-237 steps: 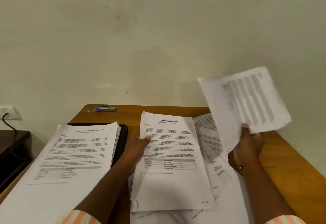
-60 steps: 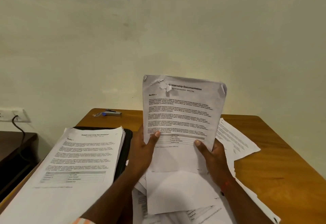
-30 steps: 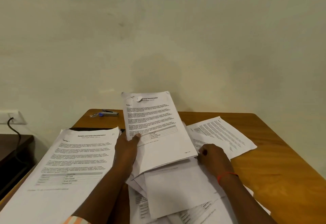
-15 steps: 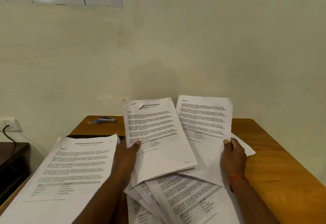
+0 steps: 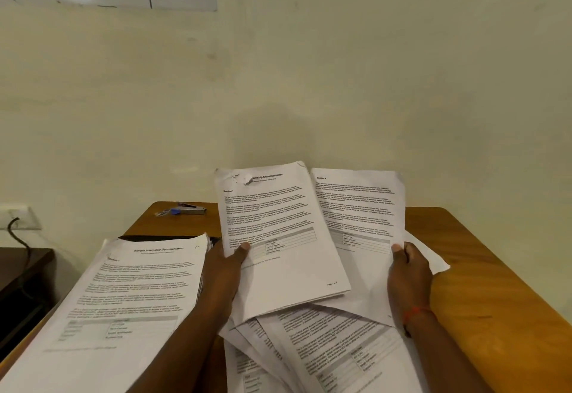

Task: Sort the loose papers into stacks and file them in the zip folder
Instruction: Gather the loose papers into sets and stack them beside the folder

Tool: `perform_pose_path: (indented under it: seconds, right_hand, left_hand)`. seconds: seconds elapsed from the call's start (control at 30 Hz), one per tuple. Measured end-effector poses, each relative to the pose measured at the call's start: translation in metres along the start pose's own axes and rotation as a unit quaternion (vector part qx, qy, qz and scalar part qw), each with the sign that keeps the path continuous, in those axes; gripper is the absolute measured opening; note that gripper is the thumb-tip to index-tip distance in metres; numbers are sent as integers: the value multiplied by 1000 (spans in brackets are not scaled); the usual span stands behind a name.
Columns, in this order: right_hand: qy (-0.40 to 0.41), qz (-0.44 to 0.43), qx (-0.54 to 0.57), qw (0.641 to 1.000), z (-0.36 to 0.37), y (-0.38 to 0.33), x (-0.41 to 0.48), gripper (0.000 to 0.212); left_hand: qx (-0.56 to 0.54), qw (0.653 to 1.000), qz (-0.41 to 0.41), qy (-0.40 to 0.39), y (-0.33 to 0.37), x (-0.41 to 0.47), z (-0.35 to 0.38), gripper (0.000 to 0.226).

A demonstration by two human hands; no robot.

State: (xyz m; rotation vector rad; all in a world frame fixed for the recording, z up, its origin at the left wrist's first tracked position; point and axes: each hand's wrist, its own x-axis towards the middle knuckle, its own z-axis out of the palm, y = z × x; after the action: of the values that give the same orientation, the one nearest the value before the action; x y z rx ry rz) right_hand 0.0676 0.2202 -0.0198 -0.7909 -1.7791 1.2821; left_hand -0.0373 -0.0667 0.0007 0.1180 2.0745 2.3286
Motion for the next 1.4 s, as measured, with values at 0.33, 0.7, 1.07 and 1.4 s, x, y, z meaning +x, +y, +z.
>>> perform_pose_path:
  seconds: [0.33, 0.7, 1.07, 1.4]
  right_hand:
    - [-100, 25, 105, 989, 15, -6, -17, 18]
    - [-207, 80, 238, 946, 25, -32, -49, 33]
    - [-220, -99, 157, 958, 18, -43, -61, 29]
    - [-291, -81, 72, 950, 32, -16, -55, 36]
  left_hand:
    - [23, 992, -26, -124, -4, -9, 6, 39]
    - [21, 993, -17, -119, -5, -9, 6, 27]
    - [-20, 989, 139, -52, 10, -29, 16, 39]
    - [72, 990, 103, -71, -1, -17, 16, 42]
